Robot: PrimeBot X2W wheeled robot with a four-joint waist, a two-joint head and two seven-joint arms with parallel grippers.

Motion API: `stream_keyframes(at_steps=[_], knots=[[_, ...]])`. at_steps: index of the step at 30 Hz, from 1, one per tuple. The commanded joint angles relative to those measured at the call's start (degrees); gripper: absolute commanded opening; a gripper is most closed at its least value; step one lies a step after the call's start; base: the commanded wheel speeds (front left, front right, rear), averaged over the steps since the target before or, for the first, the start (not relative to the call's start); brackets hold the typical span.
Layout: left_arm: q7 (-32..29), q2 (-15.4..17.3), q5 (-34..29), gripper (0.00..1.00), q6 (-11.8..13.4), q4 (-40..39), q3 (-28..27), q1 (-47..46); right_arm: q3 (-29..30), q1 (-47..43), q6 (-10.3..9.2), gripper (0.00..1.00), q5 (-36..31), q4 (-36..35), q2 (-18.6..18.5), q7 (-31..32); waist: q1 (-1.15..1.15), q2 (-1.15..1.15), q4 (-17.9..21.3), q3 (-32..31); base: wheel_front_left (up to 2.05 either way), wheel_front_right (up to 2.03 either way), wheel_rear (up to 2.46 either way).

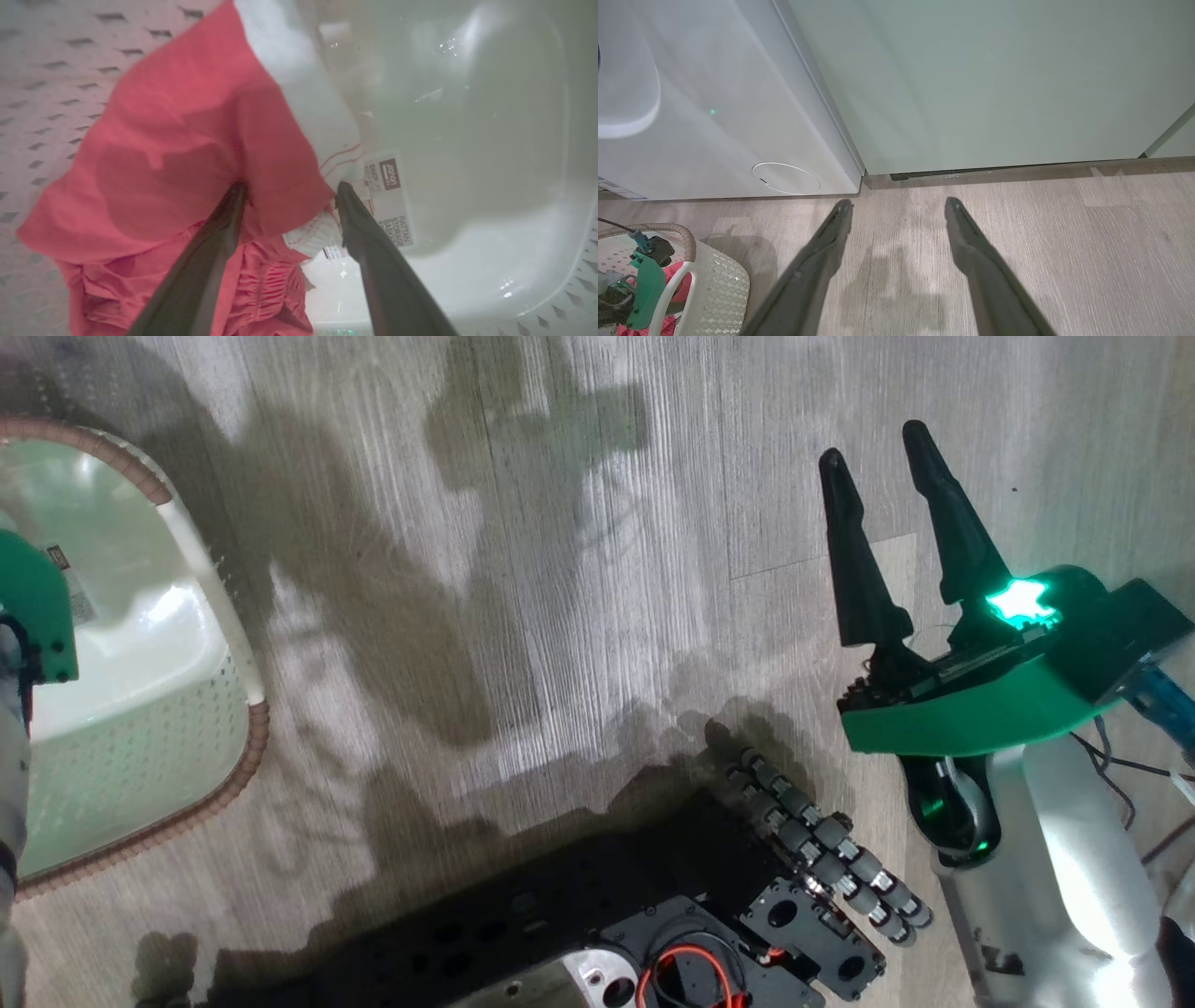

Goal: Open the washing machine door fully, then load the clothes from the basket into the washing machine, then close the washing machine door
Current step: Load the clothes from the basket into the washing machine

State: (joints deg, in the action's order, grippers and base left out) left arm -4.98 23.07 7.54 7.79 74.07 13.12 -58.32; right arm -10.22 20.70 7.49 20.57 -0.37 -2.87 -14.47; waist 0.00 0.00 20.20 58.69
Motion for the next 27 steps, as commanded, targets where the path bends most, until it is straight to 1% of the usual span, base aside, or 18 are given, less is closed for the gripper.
stream_keyframes(at_steps=[1, 4, 5, 6, 15, 21, 27], knots=[[0.5, 1.7, 0.3, 1.0, 0.6, -0.1, -0.9, 1.8, -1.0, -2.6, 0.0, 1.0, -0.5, -1.6, 0.0, -0.5, 0.0, 0.0, -0.1, 0.1, 0.0, 0.0, 0.0], [0.6, 1.7, 0.9, 0.99, 0.7, -0.1, -1.1, 1.8, -1.0, -2.6, 0.0, 1.0, -0.7, -1.6, 0.0, -0.5, 0.0, 0.0, -0.2, 0.2, 0.0, 0.0, 0.0], [0.7, 1.7, 1.2, 0.37, 0.7, -0.1, -1.3, 1.7, -1.0, -2.5, 0.0, 1.0, -0.8, -1.7, 0.0, -0.5, 0.0, 0.0, -0.3, 0.3, 0.0, 0.0, 0.0], [0.8, 1.7, 1.4, 0.0, 0.8, -0.1, -1.3, 1.7, -0.9, -2.5, 0.0, 1.0, -0.8, -1.7, 0.0, -0.5, 0.0, 0.0, -0.3, 0.3, 0.0, 0.0, 0.0], [0.6, 2.3, 2.2, 0.0, 1.1, -0.1, -1.0, 2.1, -1.3, -1.6, 0.0, 1.0, -0.5, -1.2, 0.0, -0.5, 0.0, 0.0, 0.3, 0.0, 0.0, 0.0, 0.0], [0.2, 3.3, 3.3, 0.0, 0.5, -0.1, -1.3, 3.3, -2.0, -0.2, 0.0, 1.0, 0.1, -1.0, 0.0, -0.5, 0.0, 0.0, 1.4, -1.6, 0.0, 0.0, 0.0], [0.7, 2.1, 4.7, 0.0, -0.3, -0.1, -1.5, 6.7, -1.7, 0.1, 0.0, 1.0, -0.7, -0.6, 0.0, -0.5, 0.0, 0.0, 1.0, -6.2, 0.0, 0.0, 0.0]])
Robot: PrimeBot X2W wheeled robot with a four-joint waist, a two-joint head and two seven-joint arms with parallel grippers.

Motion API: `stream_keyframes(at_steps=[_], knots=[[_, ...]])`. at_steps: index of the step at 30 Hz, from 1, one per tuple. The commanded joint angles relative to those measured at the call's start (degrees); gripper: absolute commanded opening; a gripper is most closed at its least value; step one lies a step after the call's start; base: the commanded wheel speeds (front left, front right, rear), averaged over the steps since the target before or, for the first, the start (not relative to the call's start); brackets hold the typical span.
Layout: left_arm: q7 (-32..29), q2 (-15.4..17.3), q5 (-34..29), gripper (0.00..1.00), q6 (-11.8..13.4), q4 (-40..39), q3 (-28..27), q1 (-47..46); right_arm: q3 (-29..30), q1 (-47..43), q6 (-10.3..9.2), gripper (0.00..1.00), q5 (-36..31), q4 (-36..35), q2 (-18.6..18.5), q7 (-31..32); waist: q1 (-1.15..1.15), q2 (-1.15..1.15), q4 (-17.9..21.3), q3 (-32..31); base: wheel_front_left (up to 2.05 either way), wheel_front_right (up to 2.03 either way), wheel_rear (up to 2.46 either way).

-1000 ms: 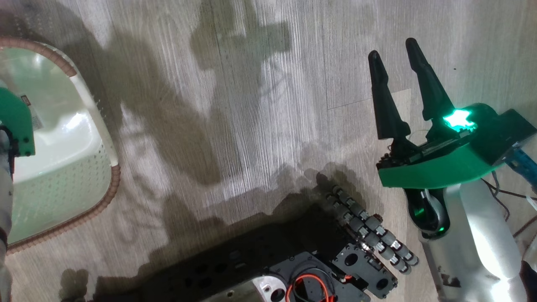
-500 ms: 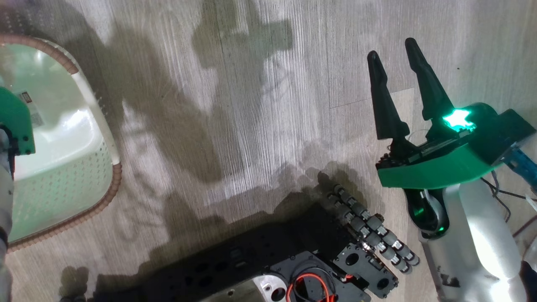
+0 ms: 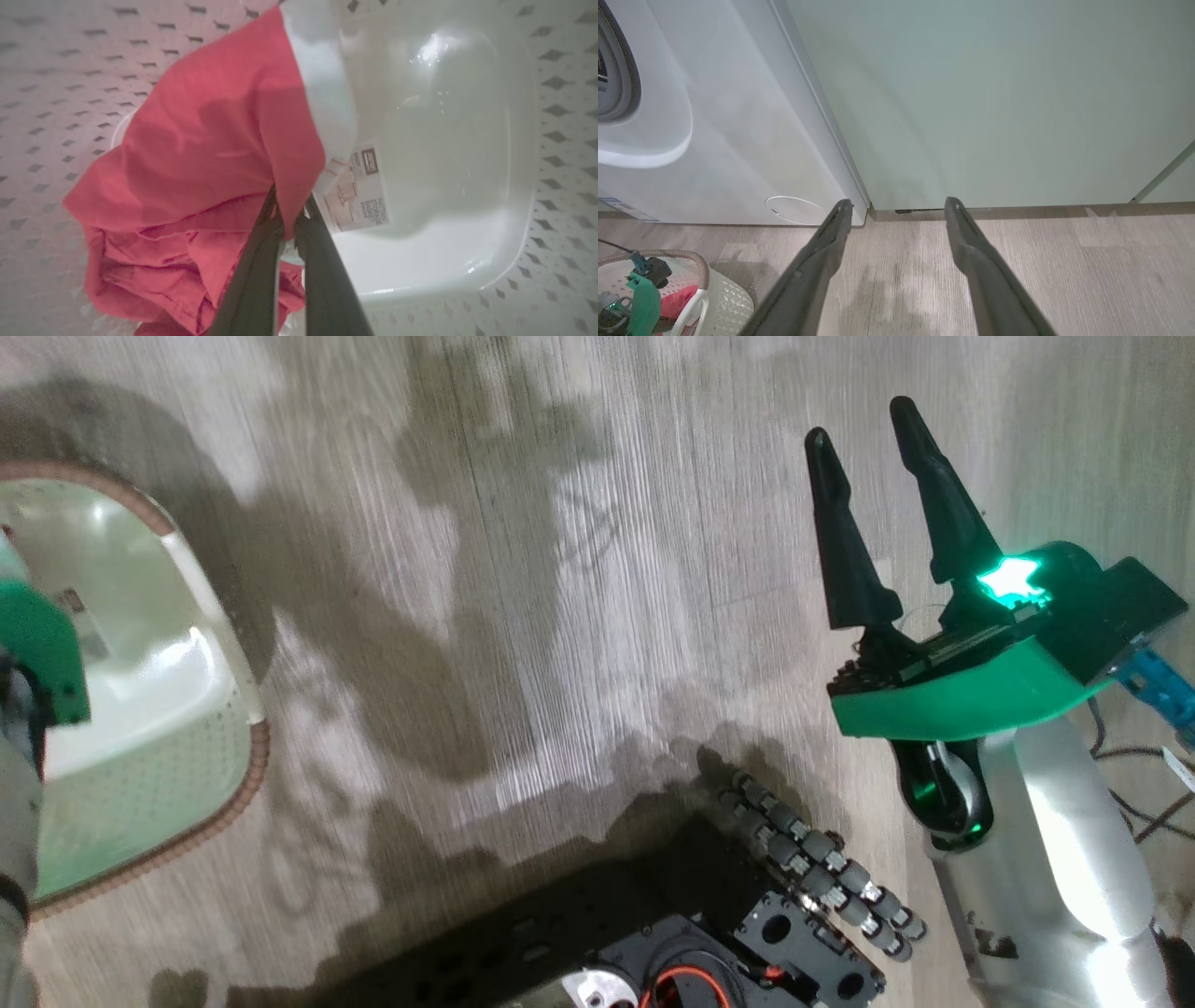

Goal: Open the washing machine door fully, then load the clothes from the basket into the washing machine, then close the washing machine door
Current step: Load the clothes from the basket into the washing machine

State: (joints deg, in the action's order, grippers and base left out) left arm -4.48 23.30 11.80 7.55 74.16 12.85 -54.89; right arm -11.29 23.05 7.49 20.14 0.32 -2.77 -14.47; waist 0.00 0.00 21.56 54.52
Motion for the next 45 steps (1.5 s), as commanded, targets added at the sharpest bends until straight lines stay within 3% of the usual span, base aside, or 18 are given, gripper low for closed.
stream_keyframes(at_steps=[1, 10, 22, 27, 30, 40, 45], knots=[[0.3, 1.7, 0.3, 0.0, -0.1, -0.2, -1.0, 4.1, -0.5, -2.3, 0.0, 1.0, -0.4, -1.3, -0.1, -0.5, 0.0, 0.0, -0.5, -3.1, 0.0, 0.0, 0.0], [3.2, -1.0, 1.3, 0.0, -0.3, -0.2, -0.5, 10.0, 1.2, -4.4, 0.0, 1.0, -2.3, -0.3, -0.1, -0.5, 0.0, 0.0, -2.7, -11.9, 0.0, 0.0, 0.0], [16.2, -5.7, 1.9, 0.0, -0.6, -0.6, 0.8, 14.5, 3.3, -8.1, 0.0, 1.0, -5.9, 2.1, -0.1, -0.5, 0.0, 0.0, -9.0, -25.7, 0.0, 0.0, 0.0], [19.0, -6.8, 2.0, 0.0, -0.2, -3.1, 1.1, 15.2, 4.2, -9.5, 0.0, 1.0, -6.9, 2.8, -0.7, -0.5, 0.0, 0.0, -12.2, -30.5, 0.0, 0.0, 0.0], [19.4, -6.5, 1.3, 0.0, 0.7, -7.7, 1.3, 15.9, 4.6, -10.1, 0.0, 1.0, -7.2, 3.2, -1.0, -0.5, 0.0, 0.0, -13.6, -32.9, 0.0, 0.0, 0.0], [19.5, -5.2, -2.4, 0.0, 4.2, -36.2, -2.0, 24.9, 4.9, -12.4, 0.0, 1.0, -7.2, 4.3, -1.1, -0.5, 0.0, 0.0, -16.2, -39.9, 0.0, 0.0, 0.0], [19.5, -6.0, -4.1, 0.0, 4.1, -48.0, -3.8, 29.0, 5.2, -14.0, 0.0, 1.0, -7.1, 4.8, -0.9, -0.5, 0.0, 0.0, -17.0, -42.6, 0.0, 0.0, 0.0]])
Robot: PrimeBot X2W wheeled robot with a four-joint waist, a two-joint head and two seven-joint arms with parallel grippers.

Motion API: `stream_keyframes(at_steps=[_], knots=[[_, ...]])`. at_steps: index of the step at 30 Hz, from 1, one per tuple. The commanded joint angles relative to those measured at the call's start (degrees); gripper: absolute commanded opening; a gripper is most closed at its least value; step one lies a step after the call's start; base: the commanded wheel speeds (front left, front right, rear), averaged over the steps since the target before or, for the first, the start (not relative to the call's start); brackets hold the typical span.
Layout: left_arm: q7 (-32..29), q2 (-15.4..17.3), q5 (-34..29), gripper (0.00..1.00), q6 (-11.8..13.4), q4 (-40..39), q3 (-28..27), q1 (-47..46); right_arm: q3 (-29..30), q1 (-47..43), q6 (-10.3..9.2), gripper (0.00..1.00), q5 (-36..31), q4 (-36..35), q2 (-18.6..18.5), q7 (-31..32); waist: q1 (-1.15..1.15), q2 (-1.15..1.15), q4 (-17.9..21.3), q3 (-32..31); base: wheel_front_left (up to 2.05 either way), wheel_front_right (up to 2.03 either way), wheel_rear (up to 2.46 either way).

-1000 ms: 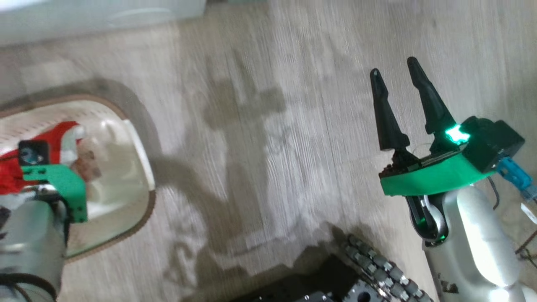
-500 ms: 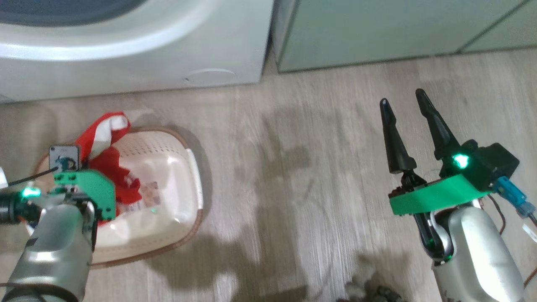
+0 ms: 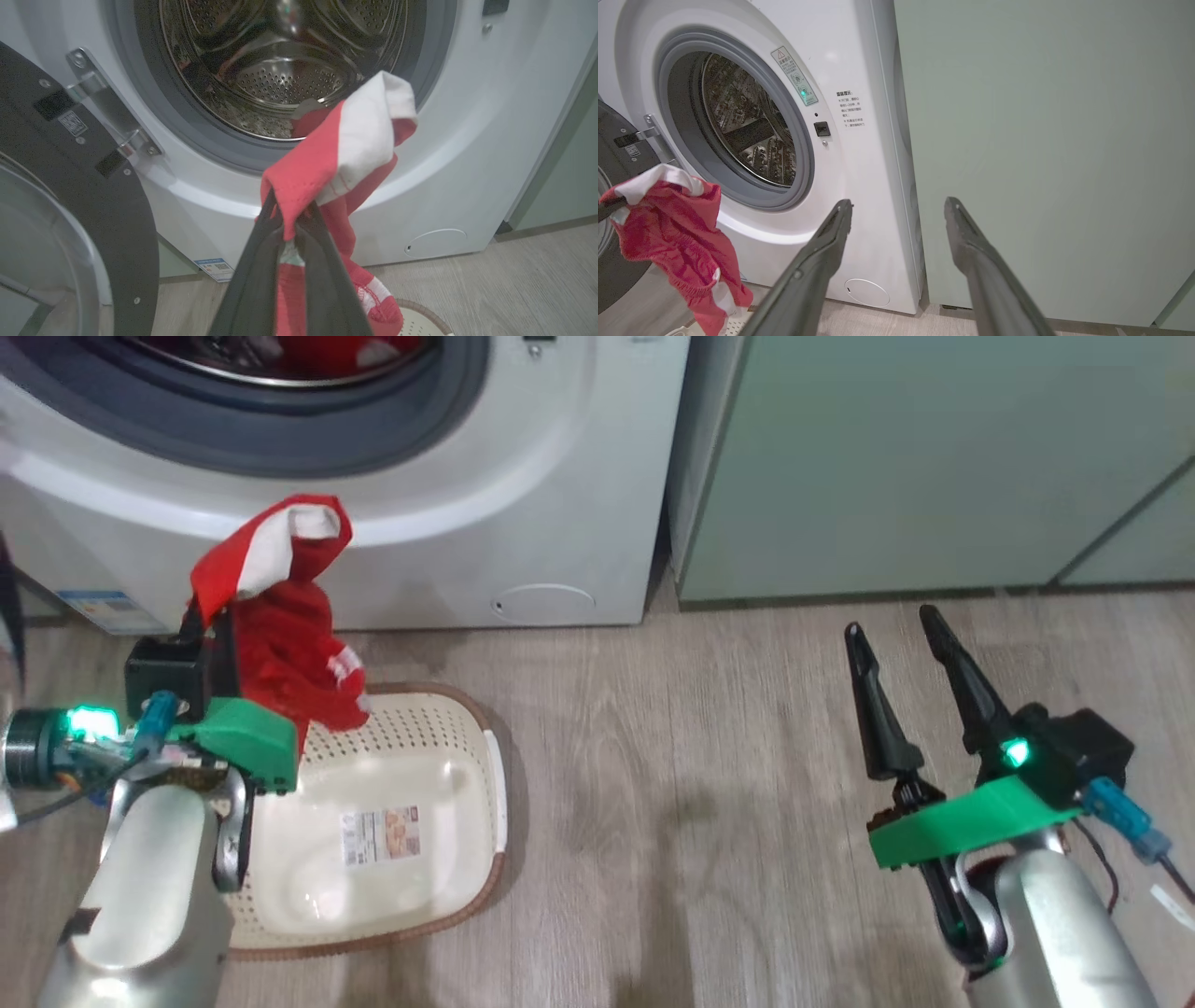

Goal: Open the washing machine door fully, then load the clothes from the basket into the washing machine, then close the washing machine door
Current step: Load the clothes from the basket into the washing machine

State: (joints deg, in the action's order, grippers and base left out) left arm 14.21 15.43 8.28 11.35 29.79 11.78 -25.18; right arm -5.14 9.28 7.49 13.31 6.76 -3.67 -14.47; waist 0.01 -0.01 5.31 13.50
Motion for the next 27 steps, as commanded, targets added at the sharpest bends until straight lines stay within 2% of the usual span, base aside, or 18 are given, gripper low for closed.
stream_keyframes(at_steps=[1, 7, 9, 16, 27], knots=[[0.8, 1.5, -0.7, 0.0, 0.1, -5.6, -3.1, 0.0, -0.9, -0.5, 0.0, 1.0, -0.3, -1.5, 0.0, -0.5, -0.01, 0.01, -0.9, -2.1, 0.0, 0.0, 0.0], [0.8, -0.5, -0.6, 0.0, -1.6, -14.4, -5.3, 3.5, -0.7, -1.7, 0.0, 1.0, -0.2, -1.6, 0.2, -0.5, -0.01, 0.01, -1.1, -4.7, 0.0, 0.0, 0.0], [0.8, -2.1, 0.4, 0.0, -3.8, -18.3, -6.9, 5.8, -0.4, -2.3, 0.0, 1.0, -0.3, -1.8, 0.2, -0.5, -0.01, 0.01, -1.0, -6.0, 0.0, 0.0, 0.0], [0.8, -6.8, -0.6, 0.0, -8.4, -25.7, -9.7, 12.8, 0.1, -4.6, 0.0, 1.0, -0.5, -2.0, -0.3, -0.5, -0.01, 0.01, -0.5, -9.7, 0.0, 0.0, 0.0], [0.8, -11.2, -1.4, 0.0, -13.4, -28.6, -12.0, 19.0, 0.1, -6.4, 0.0, 1.0, -0.6, -2.1, -0.8, -0.5, -0.01, 0.01, 0.2, -12.1, 0.0, 0.0, 0.0]])
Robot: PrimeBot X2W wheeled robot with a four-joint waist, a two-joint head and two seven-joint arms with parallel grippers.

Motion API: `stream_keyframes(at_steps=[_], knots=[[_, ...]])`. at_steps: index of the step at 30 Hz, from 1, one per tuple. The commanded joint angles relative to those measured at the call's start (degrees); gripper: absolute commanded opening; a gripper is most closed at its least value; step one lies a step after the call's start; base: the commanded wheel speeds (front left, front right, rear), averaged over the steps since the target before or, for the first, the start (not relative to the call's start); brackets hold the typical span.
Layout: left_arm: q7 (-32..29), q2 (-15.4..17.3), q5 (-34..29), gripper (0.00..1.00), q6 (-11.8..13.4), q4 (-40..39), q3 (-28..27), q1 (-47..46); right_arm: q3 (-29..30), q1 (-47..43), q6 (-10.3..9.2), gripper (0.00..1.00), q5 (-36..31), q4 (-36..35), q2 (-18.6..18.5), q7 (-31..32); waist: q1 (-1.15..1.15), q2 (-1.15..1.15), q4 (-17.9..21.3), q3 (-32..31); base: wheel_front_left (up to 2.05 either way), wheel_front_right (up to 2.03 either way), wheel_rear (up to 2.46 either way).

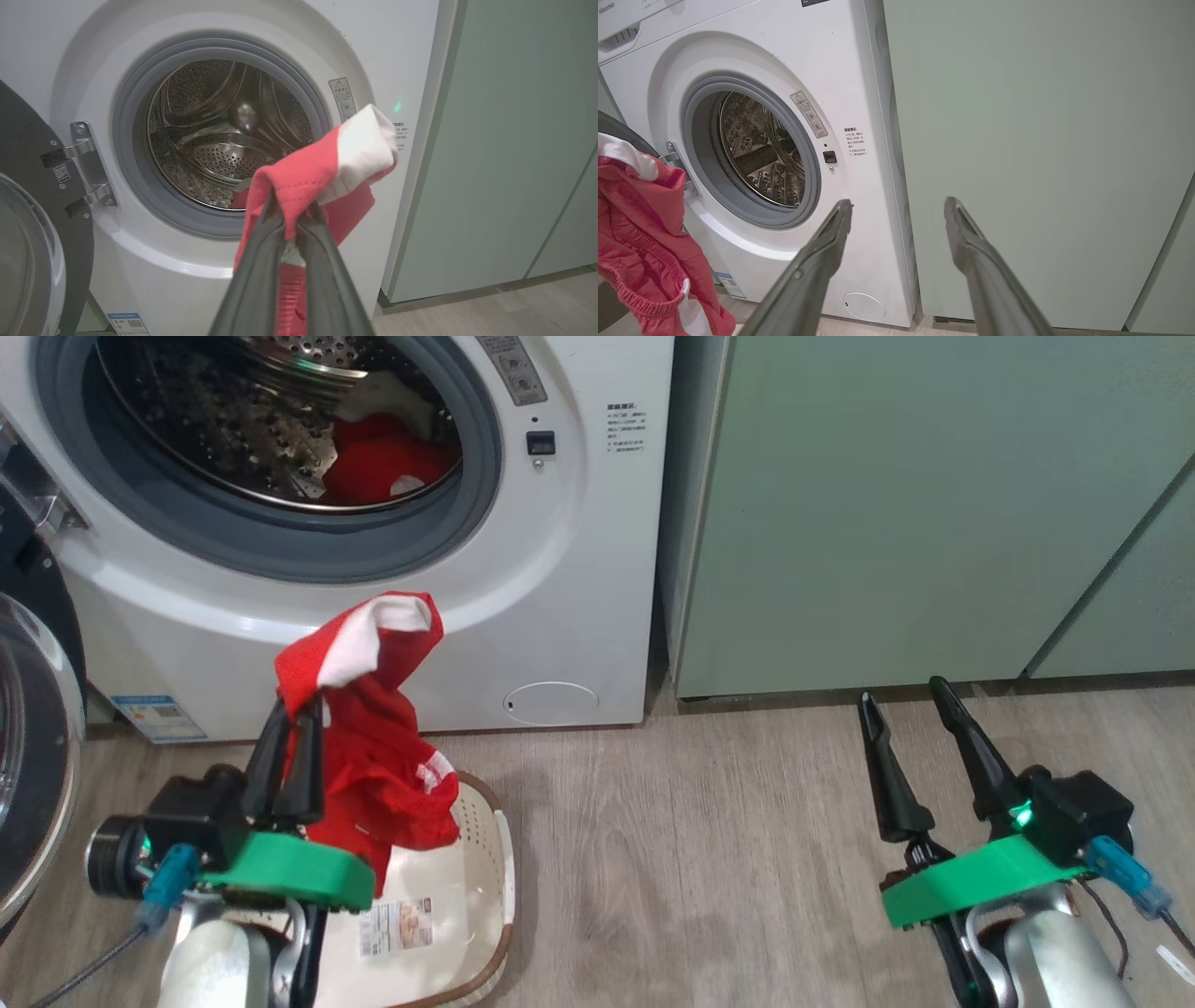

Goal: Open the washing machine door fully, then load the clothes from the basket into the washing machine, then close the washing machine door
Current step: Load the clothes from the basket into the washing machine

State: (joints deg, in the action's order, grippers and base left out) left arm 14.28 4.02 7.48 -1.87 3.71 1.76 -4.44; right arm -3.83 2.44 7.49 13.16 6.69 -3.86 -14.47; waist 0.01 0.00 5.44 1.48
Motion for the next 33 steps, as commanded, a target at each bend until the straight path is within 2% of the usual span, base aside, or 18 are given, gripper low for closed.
stream_keyframes(at_steps=[1, 8, 20, 24, 29, 33], knots=[[0.7, -0.1, -0.7, 0.0, -0.3, -2.8, -2.1, -1.4, -1.1, 0.3, 0.0, 1.0, -0.5, -2.0, -0.6, -0.5, -0.01, 0.0, 0.1, -0.2, 0.0, 0.0, 0.0], [0.7, -1.0, -0.5, 0.0, -0.7, -3.3, -2.4, 0.1, -1.3, -0.2, 0.0, 1.0, -0.6, -1.9, -0.6, -0.5, -0.01, 0.0, 0.5, -0.8, 0.0, 0.0, 0.0], [0.7, -1.1, 2.0, 0.0, 0.5, -3.7, -3.6, -2.7, -1.3, 0.4, 0.0, 1.0, -0.5, -2.4, -0.5, -0.5, -0.01, 0.0, 2.3, 2.2, 0.0, 0.0, 0.0], [0.7, -1.1, 2.1, 0.0, 0.4, -4.3, -5.6, -6.2, -1.2, 1.6, 0.0, 1.0, -0.4, -2.9, -0.4, -0.5, -0.01, 0.0, 3.4, 6.1, 0.0, 0.0, 0.0], [0.7, -1.1, 0.4, 0.0, -1.0, -4.1, -9.4, -13.7, -1.7, 3.8, 0.0, 1.0, -0.2, -3.6, -0.3, -0.5, -0.01, 0.0, 5.1, 12.4, 0.0, 0.0, 0.0], [0.7, 0.5, -0.9, 0.0, -2.0, -3.5, -12.5, -21.3, -2.2, 6.0, 0.0, 1.0, 0.4, -4.1, 0.0, -0.5, -0.01, 0.0, 6.9, 18.0, 0.0, 0.0, 0.0]])
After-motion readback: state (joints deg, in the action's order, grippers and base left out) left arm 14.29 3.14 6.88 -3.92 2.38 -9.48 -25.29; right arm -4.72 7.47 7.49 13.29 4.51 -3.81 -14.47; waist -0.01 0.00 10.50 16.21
